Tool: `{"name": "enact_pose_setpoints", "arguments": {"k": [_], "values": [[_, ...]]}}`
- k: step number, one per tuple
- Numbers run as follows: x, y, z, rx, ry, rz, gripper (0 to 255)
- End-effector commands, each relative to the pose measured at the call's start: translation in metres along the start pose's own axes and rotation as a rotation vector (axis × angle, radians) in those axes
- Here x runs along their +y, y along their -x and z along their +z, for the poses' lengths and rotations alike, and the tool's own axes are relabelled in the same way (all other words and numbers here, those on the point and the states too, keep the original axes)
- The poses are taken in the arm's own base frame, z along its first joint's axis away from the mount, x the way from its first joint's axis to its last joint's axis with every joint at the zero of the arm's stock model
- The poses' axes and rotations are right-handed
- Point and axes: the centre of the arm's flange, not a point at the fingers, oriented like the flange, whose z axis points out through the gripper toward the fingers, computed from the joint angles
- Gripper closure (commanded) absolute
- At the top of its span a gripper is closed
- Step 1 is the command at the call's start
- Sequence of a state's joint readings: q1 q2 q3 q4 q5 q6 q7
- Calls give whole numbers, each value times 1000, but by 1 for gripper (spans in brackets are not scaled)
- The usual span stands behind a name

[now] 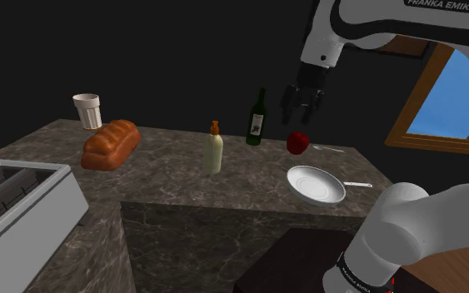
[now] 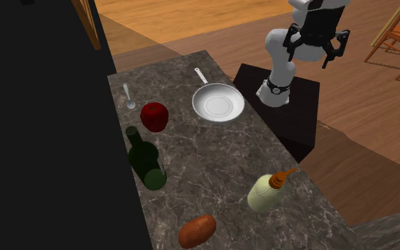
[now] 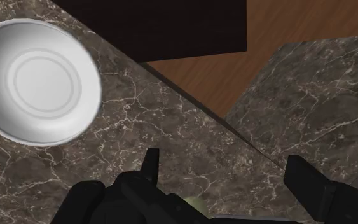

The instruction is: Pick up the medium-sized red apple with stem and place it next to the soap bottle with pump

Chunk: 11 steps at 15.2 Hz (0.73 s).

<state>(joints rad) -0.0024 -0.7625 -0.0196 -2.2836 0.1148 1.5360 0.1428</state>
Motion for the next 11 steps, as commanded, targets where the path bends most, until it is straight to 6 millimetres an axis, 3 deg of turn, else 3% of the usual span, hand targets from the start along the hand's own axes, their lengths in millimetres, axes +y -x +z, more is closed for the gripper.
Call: {"name": "enact_pose_setpoints", "arguments": {"k": [1,11], "values": [[0,0,0,0,0,0,0],[99,-42,50,107,53,42,0]]}}
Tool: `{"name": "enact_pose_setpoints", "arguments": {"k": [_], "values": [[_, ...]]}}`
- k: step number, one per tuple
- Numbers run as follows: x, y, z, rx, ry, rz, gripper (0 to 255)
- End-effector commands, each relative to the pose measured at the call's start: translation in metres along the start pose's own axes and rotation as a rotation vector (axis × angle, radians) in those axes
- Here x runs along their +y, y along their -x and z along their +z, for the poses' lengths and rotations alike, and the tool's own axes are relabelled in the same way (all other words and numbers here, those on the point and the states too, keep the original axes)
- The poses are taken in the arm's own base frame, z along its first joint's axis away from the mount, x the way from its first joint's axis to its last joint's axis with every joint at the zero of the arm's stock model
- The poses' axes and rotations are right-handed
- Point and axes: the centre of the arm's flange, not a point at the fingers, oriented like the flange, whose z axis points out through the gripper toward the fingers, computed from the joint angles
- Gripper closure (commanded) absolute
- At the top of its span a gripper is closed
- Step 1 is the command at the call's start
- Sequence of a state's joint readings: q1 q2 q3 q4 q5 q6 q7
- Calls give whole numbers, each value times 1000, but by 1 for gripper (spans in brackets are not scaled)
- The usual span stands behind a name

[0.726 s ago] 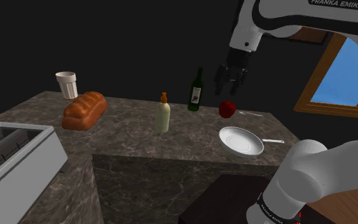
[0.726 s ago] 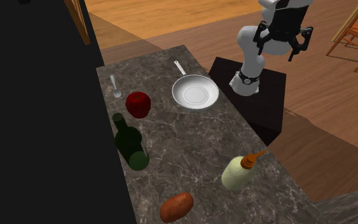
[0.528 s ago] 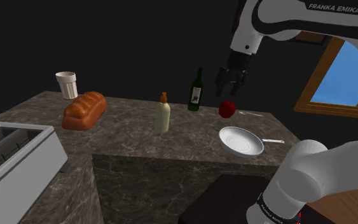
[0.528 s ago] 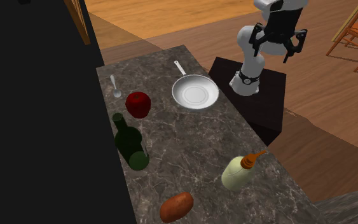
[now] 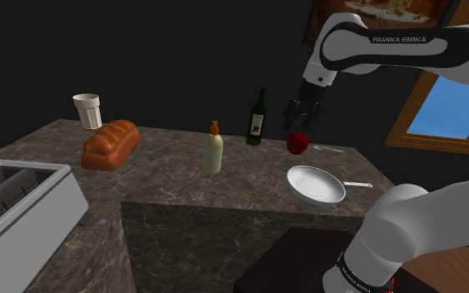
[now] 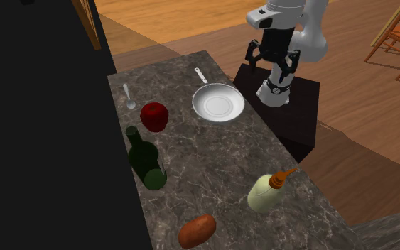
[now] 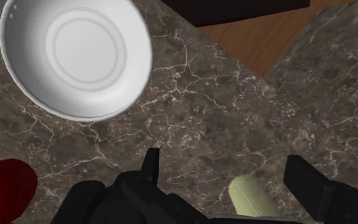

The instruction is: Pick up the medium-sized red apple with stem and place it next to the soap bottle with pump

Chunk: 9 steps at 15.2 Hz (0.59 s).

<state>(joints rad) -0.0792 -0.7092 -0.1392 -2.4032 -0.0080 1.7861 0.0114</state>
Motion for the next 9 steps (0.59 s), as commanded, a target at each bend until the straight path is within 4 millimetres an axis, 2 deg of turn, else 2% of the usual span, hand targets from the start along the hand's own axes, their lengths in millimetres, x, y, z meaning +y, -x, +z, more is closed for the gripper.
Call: {"name": "enact_pose_setpoints", "arguments": {"k": [1,9], "values": [[19,-6,12,23,12,7,0],[99,-40,51,109,54,40,0]]}}
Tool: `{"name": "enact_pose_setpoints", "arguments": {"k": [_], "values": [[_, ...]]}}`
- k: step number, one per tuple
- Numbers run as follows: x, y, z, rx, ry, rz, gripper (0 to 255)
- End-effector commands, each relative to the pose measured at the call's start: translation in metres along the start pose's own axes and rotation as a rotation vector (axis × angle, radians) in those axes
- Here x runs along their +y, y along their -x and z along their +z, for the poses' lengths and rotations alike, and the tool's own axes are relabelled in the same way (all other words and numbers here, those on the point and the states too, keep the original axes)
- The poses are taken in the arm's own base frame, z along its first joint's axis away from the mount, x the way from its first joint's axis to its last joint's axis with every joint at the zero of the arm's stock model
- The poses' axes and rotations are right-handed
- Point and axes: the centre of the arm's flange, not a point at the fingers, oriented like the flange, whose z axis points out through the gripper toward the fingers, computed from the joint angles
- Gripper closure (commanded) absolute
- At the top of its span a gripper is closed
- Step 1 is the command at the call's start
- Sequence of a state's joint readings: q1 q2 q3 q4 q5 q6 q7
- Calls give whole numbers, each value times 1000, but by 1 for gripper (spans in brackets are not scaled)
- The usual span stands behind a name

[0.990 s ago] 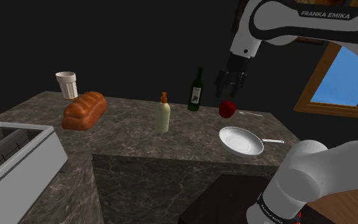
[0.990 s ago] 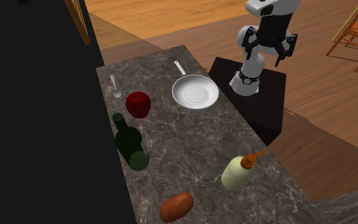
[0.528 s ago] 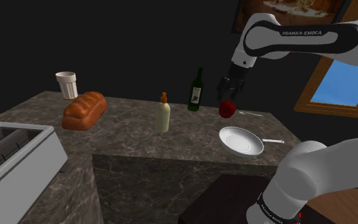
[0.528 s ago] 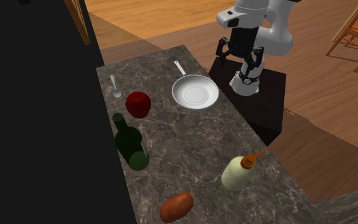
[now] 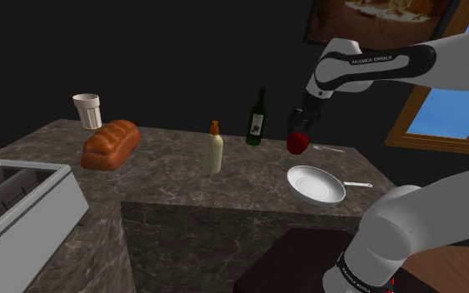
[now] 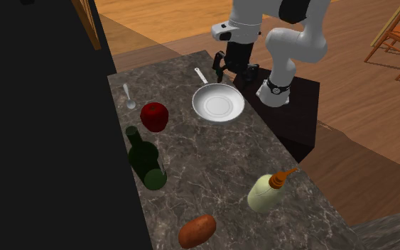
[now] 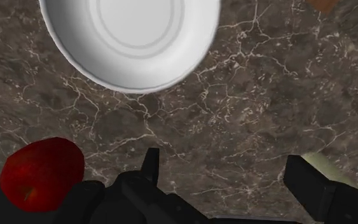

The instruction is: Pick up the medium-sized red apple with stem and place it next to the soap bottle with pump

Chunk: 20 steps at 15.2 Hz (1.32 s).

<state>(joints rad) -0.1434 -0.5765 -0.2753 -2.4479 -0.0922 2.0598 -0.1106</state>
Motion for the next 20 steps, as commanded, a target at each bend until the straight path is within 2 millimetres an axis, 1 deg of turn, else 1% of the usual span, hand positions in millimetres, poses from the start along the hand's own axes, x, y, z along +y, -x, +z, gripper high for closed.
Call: {"name": "enact_pose_setpoints", "arguments": {"k": [1,11,20], "values": [[19,-9,11,23,12,8,0],[119,-52,59,130,66,50,0],[213,-90,93,226,114,87,0]]}}
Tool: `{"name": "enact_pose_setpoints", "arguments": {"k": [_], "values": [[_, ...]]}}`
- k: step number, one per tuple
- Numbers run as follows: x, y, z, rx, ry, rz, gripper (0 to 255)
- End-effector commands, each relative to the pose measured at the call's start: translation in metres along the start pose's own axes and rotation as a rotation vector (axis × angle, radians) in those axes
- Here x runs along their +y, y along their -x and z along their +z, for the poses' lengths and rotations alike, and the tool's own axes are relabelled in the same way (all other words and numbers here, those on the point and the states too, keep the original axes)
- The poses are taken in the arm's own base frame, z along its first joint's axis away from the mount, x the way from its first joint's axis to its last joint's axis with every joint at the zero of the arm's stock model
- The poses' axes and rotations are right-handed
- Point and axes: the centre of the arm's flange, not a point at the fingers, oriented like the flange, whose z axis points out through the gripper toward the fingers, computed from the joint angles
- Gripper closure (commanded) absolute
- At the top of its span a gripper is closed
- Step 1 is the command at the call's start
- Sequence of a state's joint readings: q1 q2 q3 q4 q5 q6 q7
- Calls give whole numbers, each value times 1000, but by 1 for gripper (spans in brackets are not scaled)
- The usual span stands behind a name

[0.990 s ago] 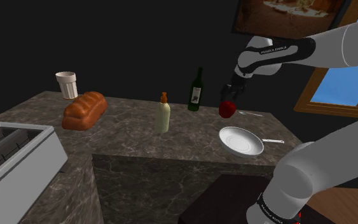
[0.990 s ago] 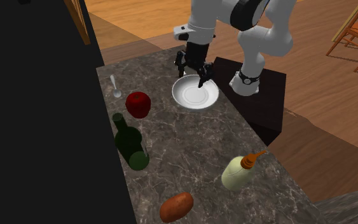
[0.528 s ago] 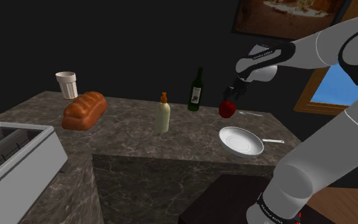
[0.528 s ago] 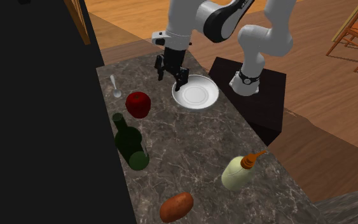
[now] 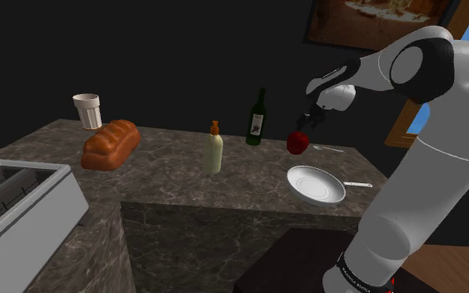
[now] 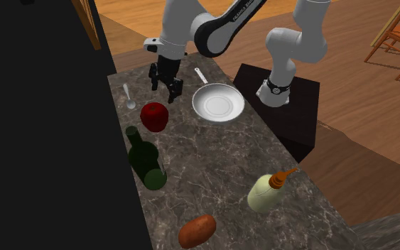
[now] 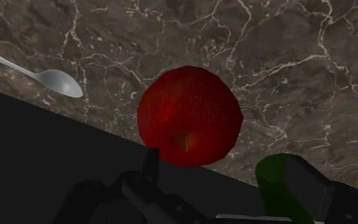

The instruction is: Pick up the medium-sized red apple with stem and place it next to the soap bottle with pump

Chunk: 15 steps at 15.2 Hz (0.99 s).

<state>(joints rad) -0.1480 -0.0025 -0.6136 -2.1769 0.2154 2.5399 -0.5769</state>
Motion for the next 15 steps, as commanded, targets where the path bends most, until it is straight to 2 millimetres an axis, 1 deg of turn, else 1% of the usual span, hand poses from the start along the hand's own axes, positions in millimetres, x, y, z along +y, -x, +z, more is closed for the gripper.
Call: {"name": "enact_pose_setpoints", "arguments": {"k": [1,9,15], "values": [[18,-9,13,22,11,7,0],[18,-10,53,22,11,7,0],[18,-10,53,22,11,7,0]]}}
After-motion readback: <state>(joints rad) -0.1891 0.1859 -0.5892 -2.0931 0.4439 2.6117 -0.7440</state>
